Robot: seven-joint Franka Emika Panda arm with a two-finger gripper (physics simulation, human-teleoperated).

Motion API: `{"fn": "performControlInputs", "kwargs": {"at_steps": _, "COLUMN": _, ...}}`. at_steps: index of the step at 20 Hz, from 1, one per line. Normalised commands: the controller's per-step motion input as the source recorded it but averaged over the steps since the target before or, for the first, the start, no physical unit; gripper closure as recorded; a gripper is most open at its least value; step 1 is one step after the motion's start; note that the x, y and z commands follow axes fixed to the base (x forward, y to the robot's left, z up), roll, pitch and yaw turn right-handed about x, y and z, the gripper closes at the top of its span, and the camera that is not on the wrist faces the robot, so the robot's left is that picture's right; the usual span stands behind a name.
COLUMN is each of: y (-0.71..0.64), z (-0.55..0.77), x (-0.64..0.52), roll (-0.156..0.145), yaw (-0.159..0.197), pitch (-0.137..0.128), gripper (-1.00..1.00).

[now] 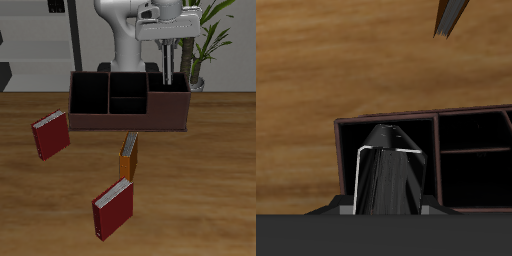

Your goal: Place the striped book into the back desk caddy's right compartment

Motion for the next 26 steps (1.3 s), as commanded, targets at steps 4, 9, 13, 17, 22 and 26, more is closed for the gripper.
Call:
{"fn": "performControlInputs", "kwargs": {"at_steps": 4, "y": 0.02, "z": -0.17, "x": 0.06, "roll": 0.009, "yaw": -0.002, "pitch": 0.018, "gripper": 1.0}}
{"fn": "performControlInputs", "kwargs": {"at_steps": 9, "y": 0.02, "z": -0.15, "x": 0.01, "roll": 0.015, "yaw": -0.015, "pitch": 0.018, "gripper": 1.0}}
{"fn": "performControlInputs", "kwargs": {"at_steps": 13, "y": 0.07, "z": -0.14, "x": -0.05, "roll": 0.023, "yaw": 0.013, "pitch": 0.022, "gripper": 1.0}}
{"fn": "performControlInputs", "kwargs": {"at_steps": 17, "y": 0.01, "z": -0.09, "x": 0.0, "roll": 0.004, "yaw": -0.001, "pitch": 0.005, "gripper": 1.0}}
{"fn": "performControlInputs", "kwargs": {"at_steps": 22, "y": -0.03, "z": -0.12, "x": 0.07, "roll": -0.006, "yaw": 0.005, "pitch": 0.012, "gripper": 1.0}}
{"fn": "performControlInputs", "kwargs": {"at_steps": 26, "y": -0.06, "z": -0.14, "x": 0.05, "roll": -0.005, "yaw": -0.002, "pitch": 0.013, "gripper": 1.0}}
